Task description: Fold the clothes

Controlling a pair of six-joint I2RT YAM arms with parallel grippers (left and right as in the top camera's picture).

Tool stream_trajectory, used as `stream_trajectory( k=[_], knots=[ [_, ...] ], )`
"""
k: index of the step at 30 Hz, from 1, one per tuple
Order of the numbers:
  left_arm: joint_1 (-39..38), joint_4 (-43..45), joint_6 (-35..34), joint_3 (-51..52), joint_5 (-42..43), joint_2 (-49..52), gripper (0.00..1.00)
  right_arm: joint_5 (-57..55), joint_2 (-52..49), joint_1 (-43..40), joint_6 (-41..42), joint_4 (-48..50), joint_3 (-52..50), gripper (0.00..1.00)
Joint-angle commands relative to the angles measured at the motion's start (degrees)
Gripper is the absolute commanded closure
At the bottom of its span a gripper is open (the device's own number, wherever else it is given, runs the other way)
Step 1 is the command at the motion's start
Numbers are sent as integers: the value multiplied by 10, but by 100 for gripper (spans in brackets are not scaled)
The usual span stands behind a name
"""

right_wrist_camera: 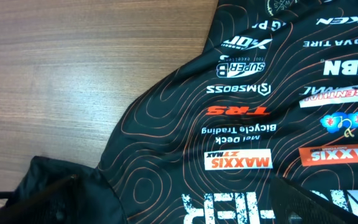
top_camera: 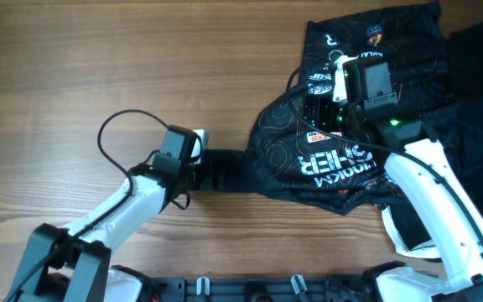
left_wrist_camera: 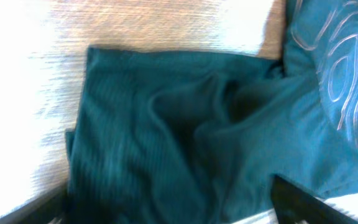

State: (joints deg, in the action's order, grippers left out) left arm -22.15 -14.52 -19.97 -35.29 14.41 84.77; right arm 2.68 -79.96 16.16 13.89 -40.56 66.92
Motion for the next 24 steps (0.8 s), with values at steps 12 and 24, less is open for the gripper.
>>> stream_trajectory(
  k=[12, 24],
  knots=[
    [242, 8, 2, -188, -188, -20, 96, -23, 7, -1, 17, -20, 5, 2],
    [383, -54, 0, -217, -16, 1, 0, -23, 7, -1, 15, -25, 5, 0]
  ],
)
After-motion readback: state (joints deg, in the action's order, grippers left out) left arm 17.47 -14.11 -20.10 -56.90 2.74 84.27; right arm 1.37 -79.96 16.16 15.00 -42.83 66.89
